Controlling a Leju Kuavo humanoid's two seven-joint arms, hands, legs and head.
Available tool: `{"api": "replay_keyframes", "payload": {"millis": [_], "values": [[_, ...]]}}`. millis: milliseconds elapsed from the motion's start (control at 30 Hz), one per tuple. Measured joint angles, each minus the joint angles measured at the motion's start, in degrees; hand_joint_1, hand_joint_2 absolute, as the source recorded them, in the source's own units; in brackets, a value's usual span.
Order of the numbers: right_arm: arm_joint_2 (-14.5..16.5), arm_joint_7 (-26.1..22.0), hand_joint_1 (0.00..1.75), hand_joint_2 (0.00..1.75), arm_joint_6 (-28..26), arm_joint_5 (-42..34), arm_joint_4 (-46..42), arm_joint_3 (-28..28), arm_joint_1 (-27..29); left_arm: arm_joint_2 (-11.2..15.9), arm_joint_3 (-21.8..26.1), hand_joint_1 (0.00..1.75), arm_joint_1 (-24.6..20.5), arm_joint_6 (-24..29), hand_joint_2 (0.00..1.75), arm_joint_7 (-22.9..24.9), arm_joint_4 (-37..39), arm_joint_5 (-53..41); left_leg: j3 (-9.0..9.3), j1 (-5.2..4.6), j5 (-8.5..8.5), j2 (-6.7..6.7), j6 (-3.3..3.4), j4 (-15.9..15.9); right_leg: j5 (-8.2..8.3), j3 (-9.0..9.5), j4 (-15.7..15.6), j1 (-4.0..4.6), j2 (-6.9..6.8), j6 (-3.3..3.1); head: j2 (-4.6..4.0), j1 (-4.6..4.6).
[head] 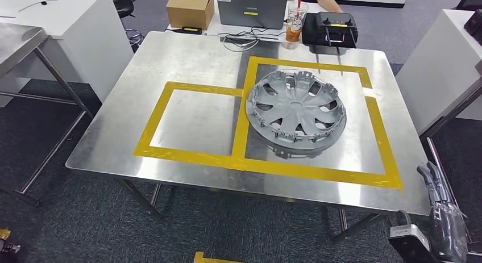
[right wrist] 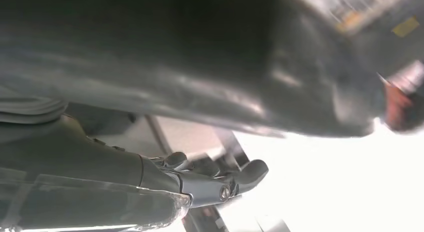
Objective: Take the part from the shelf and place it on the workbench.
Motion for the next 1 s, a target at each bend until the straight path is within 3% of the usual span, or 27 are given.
{"api": "replay_keyframes", "payload": {"millis": [67,100,133,200,267,300,367,433,467,533,567,600,667,767,800,867,933,967,1000], "values": [[1.1,-0.5,0.0,0.0,1.9,1.8,1.4,-1.9,0.0,-0.1,-2.0,0.0,1.2,1.0,0.0,1.1,-0.6,1.7,-1.8,-0.28,1.39,0.06,0.2,0.1,-4.54,-1.45,7.8,0.01,0.0,-0.05,0.0,0.14],[1.7,-0.9,0.0,0.0,2.6,2.7,2.2,-2.8,-0.1,-0.1,-2.9,0.0,1.6,1.3,0.0,1.5,-0.9,2.4,-2.66,-0.39,2.07,0.07,0.2,0.2,-5.12,-1.22,10.1,0.02,0.0,0.36,0.0,0.13],[2.1,-1.1,0.0,0.0,3.2,3.5,2.8,-3.6,-0.1,-0.1,-3.7,0.0,2.0,1.5,0.0,1.8,-1.1,2.8,-3.49,-0.47,2.69,0.08,0.14,0.3,-4.61,0.04,10.3,0.02,0.0,0.94,0.0,0.14],[2.7,-1.4,0.0,0.0,4.7,5.8,4.3,-4.9,-0.3,-0.1,-4.9,0.0,2.7,1.6,0.0,2.3,-1.4,3.6,-5.09,-0.49,3.62,0.09,-0.17,1.0,-2.5,6.0,3.7,-0.01,-0.02,1.84,0.0,0.14],[3.2,-2.0,0.0,0.0,6.9,9.7,6.6,-6.1,-0.6,-0.2,-6.0,0.0,3.2,1.6,0.0,2.6,-1.7,4.5,-6.19,-0.57,4.25,0.08,-0.72,1.9,-2.5,11.89,-5.1,0.2,0.02,1.43,0.01,0.08],[3.4,-2.4,0.0,0.0,8.0,11.8,8.1,-6.9,-0.7,-0.2,-6.3,0.0,3.4,1.6,0.0,2.7,-1.8,4.9,-6.39,-0.57,4.53,0.05,-1.03,2.2,-3.02,13.2,-7.4,0.36,0.07,0.95,0.01,0.09],[3.8,-3.4,0.0,0.0,9.6,16.0,11.9,-8.4,-0.6,-0.3,-6.9,0.0,3.7,1.6,0.0,2.8,-1.9,5.5,-6.49,-0.39,5.25,-0.06,-1.75,2.2,-2.88,13.06,-7.9,0.62,0.1,0.02,0.02,0.1],[4.1,-4.4,0.0,0.0,10.2,19.0,15.7,-9.8,-0.6,-0.3,-7.1,0.0,4.1,1.7,0.0,2.9,-1.9,5.7,-7.12,-0.02,3.86,-0.12,-2.51,3.3,-1.94,12.34,-8.0,0.53,-0.06,-0.99,0.02,0.21],[4.4,-4.8,0.0,0.0,10.5,20.4,17.3,-10.4,-0.6,-0.3,-7.2,0.0,4.3,1.8,0.0,2.9,-1.9,5.8,-7.72,0.15,1.62,-0.12,-2.9,5.1,-1.31,11.79,-8.1,0.41,-0.15,-1.41,0.02,0.22],[4.8,-5.4,0.0,0.0,11.6,23.8,20.3,-11.4,-0.5,-0.4,-7.5,0.0,4.5,2.1,0.0,3.1,-1.9,6.3,-9.28,0.5,-4.42,-0.06,-3.6,11.6,-0.11,10.45,-8.0,0.45,-0.23,-1.77,0.02,0.18],[4.9,-5.6,0.0,0.0,12.4,25.9,22.2,-12.0,-0.4,-0.4,-7.7,0.0,4.6,2.4,0.0,3.2,-1.9,6.6,-9.84,0.63,-6.36,-0.06,-3.83,15.2,0.49,9.7,-7.9,0.52,-0.25,-1.73,0.02,0.16],[5.0,-5.6,0.0,0.0,13.1,27.9,24.2,-12.7,-0.3,-0.4,-7.9,0.0,4.6,2.5,0.0,3.4,-1.9,6.8,-9.9,0.73,-7.04,-0.05,-3.95,17.8,1.06,8.94,-7.9,0.58,-0.28,-1.65,0.02,0.15],[5.1,-4.9,0.0,0.0,15.4,31.2,28.0,-14.0,-0.2,-0.4,-8.2,0.0,4.6,2.4,0.0,3.8,-1.7,6.7,-8.53,0.87,-5.72,-0.05,-3.91,18.9,1.95,7.66,-7.7,0.71,-0.32,-1.49,0.02,0.15],[5.1,-4.1,0.0,0.0,17.0,32.4,29.9,-14.7,-0.2,-0.4,-8.2,0.0,4.6,2.1,0.0,3.8,-1.6,6.3,-7.06,0.91,-4.26,-0.05,-3.81,17.6,2.35,7.09,-7.7,0.78,-0.33,-1.42,0.02,0.15],[5.1,-3.6,0.0,0.0,17.9,32.6,30.8,-15.2,-0.3,-0.4,-8.2,0.0,4.6,2.0,0.0,3.8,-1.6,6.0,-5.88,0.9,-3.66,-0.05,-3.71,16.1,2.54,6.81,-7.6,0.81,-0.33,-1.39,0.02,0.15],[4.4,-0.1,0.0,0.0,22.3,33.4,36.6,-17.8,-1.1,-0.4,-7.4,0.0,3.6,0.3,0.0,3.0,-0.8,3.0,-0.2,0.55,-3.27,-0.16,-2.91,7.8,3.76,6.11,-7.6,0.81,-0.28,-0.86,0.02,0.08],[2.3,8.1,0.0,0.87,28.6,34.0,46.7,-21.7,-3.2,-0.3,-4.8,0.0,1.1,-2.8,0.0,1.1,0.9,-3.8,4.08,0.1,-3.02,-0.12,-1.51,-0.1,5.37,5.51,-7.8,0.72,-0.13,0.18,0.02,0.01],[0.9,12.9,0.0,1.31,31.1,34.1,52.0,-23.6,-4.5,-0.3,-3.0,0.0,-0.4,-4.0,0.44,0.5,2.0,-7.6,3.94,-0.02,-2.46,-0.05,-0.83,-1.2,5.2,5.09,-7.5,0.65,-0.05,0.5,0.02,0.04],[-0.2,16.1,0.0,1.75,31.6,34.0,55.8,-25.1,-5.5,-0.3,-1.5,0.0,-1.6,-4.2,0.87,0.7,2.9,-10.1,3.33,0.07,-1.66,0.01,-0.32,-1.5,3.71,4.43,-6.1,0.62,-0.01,0.34,0.02,0.2]]}}
